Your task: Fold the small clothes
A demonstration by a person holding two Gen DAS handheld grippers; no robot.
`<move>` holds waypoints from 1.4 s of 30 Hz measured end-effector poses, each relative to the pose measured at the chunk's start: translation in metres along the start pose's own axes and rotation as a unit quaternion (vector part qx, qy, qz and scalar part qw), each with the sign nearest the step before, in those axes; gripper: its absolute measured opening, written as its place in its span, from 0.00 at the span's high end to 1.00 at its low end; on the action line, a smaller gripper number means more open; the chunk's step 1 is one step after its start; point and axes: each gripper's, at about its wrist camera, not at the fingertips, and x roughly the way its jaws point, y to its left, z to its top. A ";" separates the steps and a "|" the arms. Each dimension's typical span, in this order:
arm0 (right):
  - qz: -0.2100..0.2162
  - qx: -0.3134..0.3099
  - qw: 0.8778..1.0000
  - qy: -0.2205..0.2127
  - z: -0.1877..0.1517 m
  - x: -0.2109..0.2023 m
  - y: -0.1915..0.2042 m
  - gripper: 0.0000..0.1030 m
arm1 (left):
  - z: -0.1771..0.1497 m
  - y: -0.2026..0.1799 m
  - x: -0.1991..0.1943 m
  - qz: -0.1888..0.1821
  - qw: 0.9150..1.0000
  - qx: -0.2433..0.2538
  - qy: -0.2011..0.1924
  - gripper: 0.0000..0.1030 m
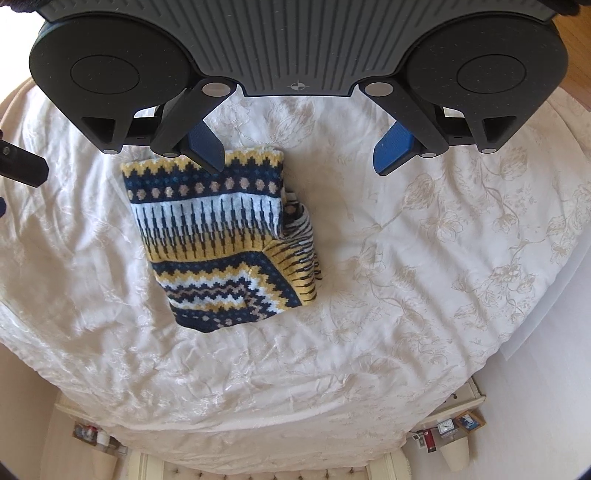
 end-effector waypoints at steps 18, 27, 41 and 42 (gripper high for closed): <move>-0.019 -0.001 0.999 0.028 -0.002 0.003 0.007 0.01 | -0.014 0.004 0.007 -0.016 0.999 -0.027 0.041 0.15; -0.019 0.017 0.999 0.041 -0.005 0.005 0.003 0.01 | -0.019 0.009 0.011 -0.012 0.997 -0.043 0.059 0.15; -0.020 0.044 0.998 0.050 -0.008 0.008 -0.001 0.01 | -0.026 0.007 0.011 -0.009 0.997 -0.039 0.071 0.16; -0.020 0.044 0.998 0.051 -0.008 0.007 -0.001 0.01 | -0.026 0.007 0.011 -0.009 0.997 -0.038 0.072 0.16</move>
